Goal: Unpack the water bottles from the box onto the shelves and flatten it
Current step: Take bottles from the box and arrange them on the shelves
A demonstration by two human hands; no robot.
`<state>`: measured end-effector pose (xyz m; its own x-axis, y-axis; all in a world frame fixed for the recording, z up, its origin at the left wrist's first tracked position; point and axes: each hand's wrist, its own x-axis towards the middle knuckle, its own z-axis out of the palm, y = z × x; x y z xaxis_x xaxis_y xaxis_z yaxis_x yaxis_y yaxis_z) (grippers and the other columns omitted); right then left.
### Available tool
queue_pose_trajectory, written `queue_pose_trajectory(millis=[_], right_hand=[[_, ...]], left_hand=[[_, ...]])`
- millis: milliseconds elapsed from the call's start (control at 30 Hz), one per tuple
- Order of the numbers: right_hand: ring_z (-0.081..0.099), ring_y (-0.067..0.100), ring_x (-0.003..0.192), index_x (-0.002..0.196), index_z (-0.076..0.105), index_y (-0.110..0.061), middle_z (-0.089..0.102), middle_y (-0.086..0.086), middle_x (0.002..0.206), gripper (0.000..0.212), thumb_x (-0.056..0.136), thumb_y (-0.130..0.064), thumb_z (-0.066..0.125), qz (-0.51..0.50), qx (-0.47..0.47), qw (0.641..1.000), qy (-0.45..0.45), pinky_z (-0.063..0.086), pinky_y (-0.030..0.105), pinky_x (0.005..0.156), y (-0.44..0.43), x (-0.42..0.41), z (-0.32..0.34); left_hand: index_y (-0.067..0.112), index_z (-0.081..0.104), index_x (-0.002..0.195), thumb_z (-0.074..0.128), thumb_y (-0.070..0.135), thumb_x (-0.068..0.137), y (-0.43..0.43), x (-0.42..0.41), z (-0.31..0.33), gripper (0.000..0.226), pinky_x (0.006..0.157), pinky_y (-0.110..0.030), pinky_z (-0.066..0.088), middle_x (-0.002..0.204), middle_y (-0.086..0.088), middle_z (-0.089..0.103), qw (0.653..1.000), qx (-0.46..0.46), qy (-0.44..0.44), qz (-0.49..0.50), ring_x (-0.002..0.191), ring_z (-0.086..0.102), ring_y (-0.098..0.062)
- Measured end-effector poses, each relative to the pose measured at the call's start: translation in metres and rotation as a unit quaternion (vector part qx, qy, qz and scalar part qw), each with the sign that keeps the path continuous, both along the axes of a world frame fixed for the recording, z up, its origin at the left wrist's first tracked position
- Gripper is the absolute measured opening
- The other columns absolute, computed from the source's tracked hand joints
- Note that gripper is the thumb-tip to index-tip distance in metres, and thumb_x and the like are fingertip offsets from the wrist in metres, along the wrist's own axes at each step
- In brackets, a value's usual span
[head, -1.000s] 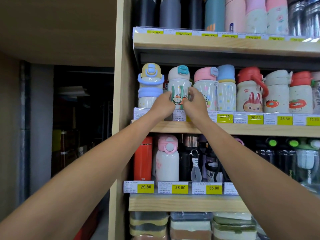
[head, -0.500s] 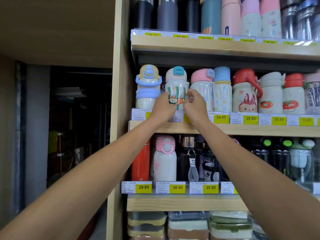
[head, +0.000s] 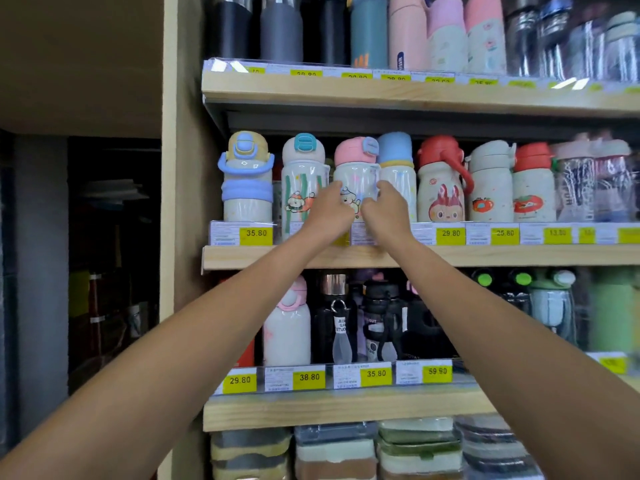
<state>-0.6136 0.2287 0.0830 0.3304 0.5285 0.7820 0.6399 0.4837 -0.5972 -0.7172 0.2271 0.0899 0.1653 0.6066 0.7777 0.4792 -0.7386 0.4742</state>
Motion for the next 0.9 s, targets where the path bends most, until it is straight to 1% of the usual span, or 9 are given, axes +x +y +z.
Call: queue_pose_trajectory(millis=[100,200,267,367,467,533,633,800,900], right_hand=[[0.045,0.025,0.085,0.094,0.049,-0.011,0.052,0.006,0.094,0.009,0.085,-0.010,0.047,0.002,-0.012,1.000,-0.001,0.030,0.028,0.057,0.001,0.003,0.004],[0.038,0.025,0.076,0.066,0.029,-0.020,0.036,-0.005,0.070,0.028,0.084,-0.011,0.048,-0.007,-0.013,1.000,-0.005,0.019,0.026,0.049,0.000,0.010,0.008],[0.037,0.024,0.077,0.067,0.031,-0.019,0.033,-0.008,0.068,0.026,0.084,-0.010,0.048,0.002,-0.021,1.000,-0.006,0.018,0.025,0.048,-0.001,0.012,0.008],[0.044,0.025,0.085,0.088,0.051,-0.015,0.049,-0.001,0.083,0.009,0.084,-0.008,0.047,0.039,-0.017,0.999,-0.013,0.028,0.025,0.055,-0.004,0.016,0.004],[0.050,0.028,0.117,0.135,0.046,-0.006,0.053,0.012,0.129,0.050,0.085,-0.006,0.046,0.069,-0.019,0.997,-0.035,0.040,0.030,0.086,-0.008,0.015,-0.001],[0.046,0.028,0.126,0.143,0.037,-0.008,0.046,0.013,0.139,0.059,0.085,-0.006,0.047,0.093,-0.021,0.995,-0.037,0.038,0.031,0.095,-0.014,0.010,-0.003],[0.049,0.029,0.118,0.142,0.036,-0.007,0.047,0.014,0.133,0.060,0.083,-0.007,0.048,0.100,-0.017,0.995,-0.026,0.040,0.032,0.090,-0.015,0.010,-0.001],[0.048,0.028,0.083,0.099,0.041,-0.009,0.049,0.009,0.093,0.012,0.088,-0.008,0.042,0.090,-0.020,0.996,-0.014,0.031,0.030,0.058,-0.012,0.021,0.003],[0.047,0.026,0.081,0.097,0.045,-0.008,0.049,0.006,0.089,0.009,0.088,-0.011,0.044,0.089,-0.045,0.994,-0.038,0.033,0.030,0.060,-0.009,0.022,0.005]], left_hand=[[0.017,0.033,0.069,0.040,-0.007,0.080,-0.001,0.007,0.002,0.027,0.042,-0.012,0.029,0.067,0.004,0.034,0.999,0.005,0.011,0.029,0.057,0.032,-0.008],[0.015,0.039,0.078,0.042,-0.005,0.079,-0.001,0.012,0.005,0.020,0.054,-0.023,0.032,0.078,-0.001,0.044,0.999,-0.007,-0.007,0.049,0.069,0.040,-0.018],[0.013,0.044,0.092,0.043,-0.004,0.081,-0.002,0.013,0.005,0.020,0.065,-0.028,0.036,0.093,-0.008,0.049,0.998,-0.017,-0.012,0.062,0.082,0.044,-0.023],[0.011,0.045,0.086,0.041,-0.004,0.081,-0.001,0.015,0.001,0.016,0.054,-0.022,0.032,0.084,-0.004,0.048,0.998,-0.019,-0.012,0.067,0.077,0.041,-0.022],[0.009,0.044,0.082,0.041,-0.005,0.081,-0.003,0.016,-0.002,0.014,0.050,-0.022,0.027,0.070,0.002,0.040,0.998,-0.034,-0.020,0.053,0.068,0.036,-0.016],[0.008,0.047,0.087,0.044,-0.003,0.082,-0.005,0.018,-0.003,0.012,0.057,-0.027,0.032,0.077,-0.002,0.047,0.998,-0.043,-0.026,0.042,0.073,0.040,-0.017],[-0.001,0.054,0.098,0.044,-0.003,0.082,-0.003,0.020,-0.003,0.019,0.071,-0.030,0.038,0.089,-0.009,0.054,0.997,-0.049,-0.029,0.042,0.082,0.046,-0.021],[0.014,0.042,0.074,0.036,-0.008,0.080,-0.006,0.020,-0.004,0.023,0.050,-0.024,0.027,0.066,0.002,0.039,0.997,-0.047,-0.031,0.043,0.062,0.036,-0.015],[0.010,0.045,0.080,0.035,-0.008,0.078,-0.004,0.020,-0.003,0.021,0.050,-0.024,0.025,0.066,0.001,0.039,0.998,-0.045,-0.017,0.049,0.060,0.034,-0.013]])
